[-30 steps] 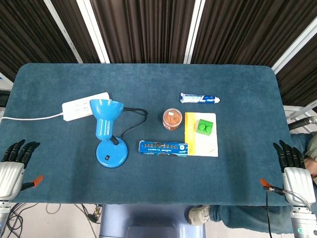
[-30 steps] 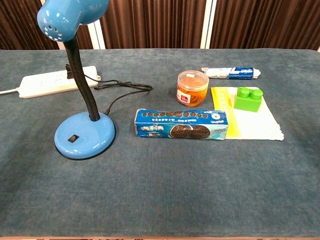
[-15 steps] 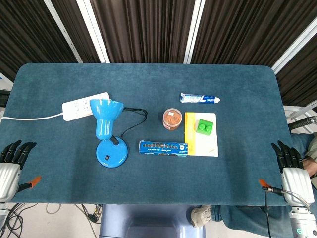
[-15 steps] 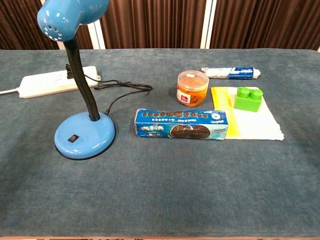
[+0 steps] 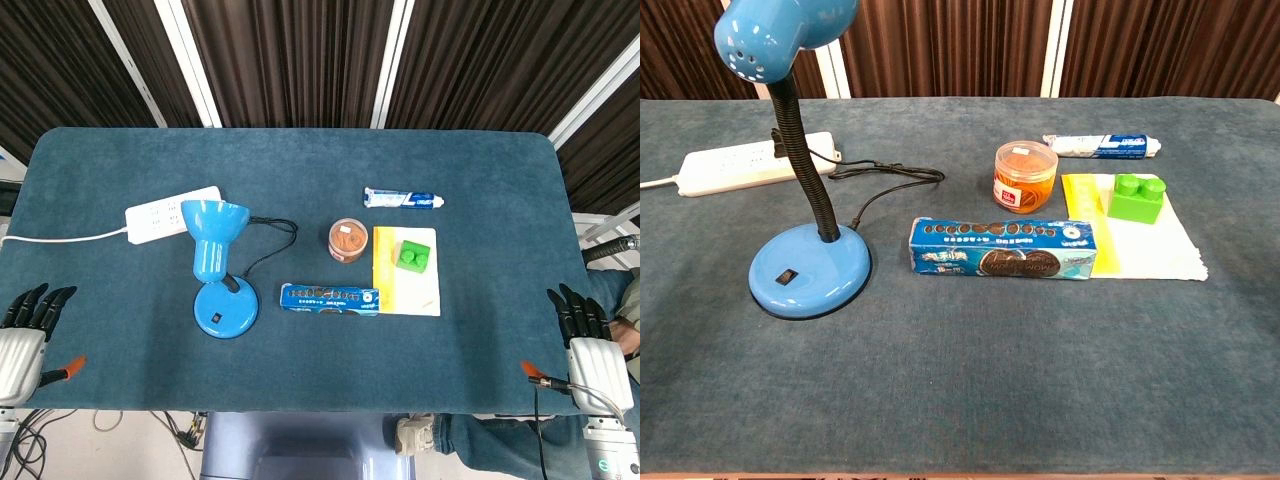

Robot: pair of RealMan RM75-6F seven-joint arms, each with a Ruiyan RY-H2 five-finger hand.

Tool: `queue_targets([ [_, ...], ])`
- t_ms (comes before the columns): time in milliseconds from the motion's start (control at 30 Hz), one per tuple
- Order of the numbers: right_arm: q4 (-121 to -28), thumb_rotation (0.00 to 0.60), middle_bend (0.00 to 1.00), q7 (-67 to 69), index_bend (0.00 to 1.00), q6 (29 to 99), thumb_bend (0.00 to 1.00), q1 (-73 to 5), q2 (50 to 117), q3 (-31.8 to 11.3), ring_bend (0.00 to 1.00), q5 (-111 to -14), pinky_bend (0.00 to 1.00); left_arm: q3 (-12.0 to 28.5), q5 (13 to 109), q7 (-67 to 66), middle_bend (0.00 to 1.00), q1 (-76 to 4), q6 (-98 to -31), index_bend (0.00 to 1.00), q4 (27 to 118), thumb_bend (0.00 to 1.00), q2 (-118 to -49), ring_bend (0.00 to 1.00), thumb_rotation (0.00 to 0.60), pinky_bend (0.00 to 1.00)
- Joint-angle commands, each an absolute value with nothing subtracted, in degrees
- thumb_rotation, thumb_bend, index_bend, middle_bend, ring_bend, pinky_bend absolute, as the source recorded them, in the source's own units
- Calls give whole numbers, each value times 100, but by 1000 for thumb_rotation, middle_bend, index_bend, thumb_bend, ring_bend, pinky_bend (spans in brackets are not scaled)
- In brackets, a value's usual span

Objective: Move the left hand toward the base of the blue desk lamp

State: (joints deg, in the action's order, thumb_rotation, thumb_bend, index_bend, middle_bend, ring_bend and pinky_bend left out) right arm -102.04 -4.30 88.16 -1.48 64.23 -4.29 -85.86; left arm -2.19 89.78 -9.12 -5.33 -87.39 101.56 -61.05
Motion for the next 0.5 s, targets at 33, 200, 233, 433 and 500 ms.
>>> queue_targets([
  [33,-10199,600,18,-440,0,8793,101,-155,6434,-428,38,-8565,0,-162,9134,-885,318,-585,-8795,91,10113,152,-6173,269,600,380],
  [200,-10210,600,18,-440,0,8778,101,-160,6448,-440,38,-8529,0,-51,9346,-814,575,-852,-8567,98,10057,328,-6497,531,600,681],
  [233,-10208,600,18,-437,0,8777,101,-160,6445,-441,38,-8527,0,-50,9385,-816,615,-946,-8421,98,10037,345,-6544,571,600,720],
  [433,-10210,600,18,-408,0,8754,101,-163,6412,-430,38,-8530,0,-136,9218,-1173,699,-1465,-7261,95,9997,468,-6907,666,600,838],
  [500,-10214,600,18,-397,0,8750,101,-161,6404,-431,38,-8518,0,-123,9068,-1386,715,-1583,-6969,94,9961,518,-7078,688,600,868],
])
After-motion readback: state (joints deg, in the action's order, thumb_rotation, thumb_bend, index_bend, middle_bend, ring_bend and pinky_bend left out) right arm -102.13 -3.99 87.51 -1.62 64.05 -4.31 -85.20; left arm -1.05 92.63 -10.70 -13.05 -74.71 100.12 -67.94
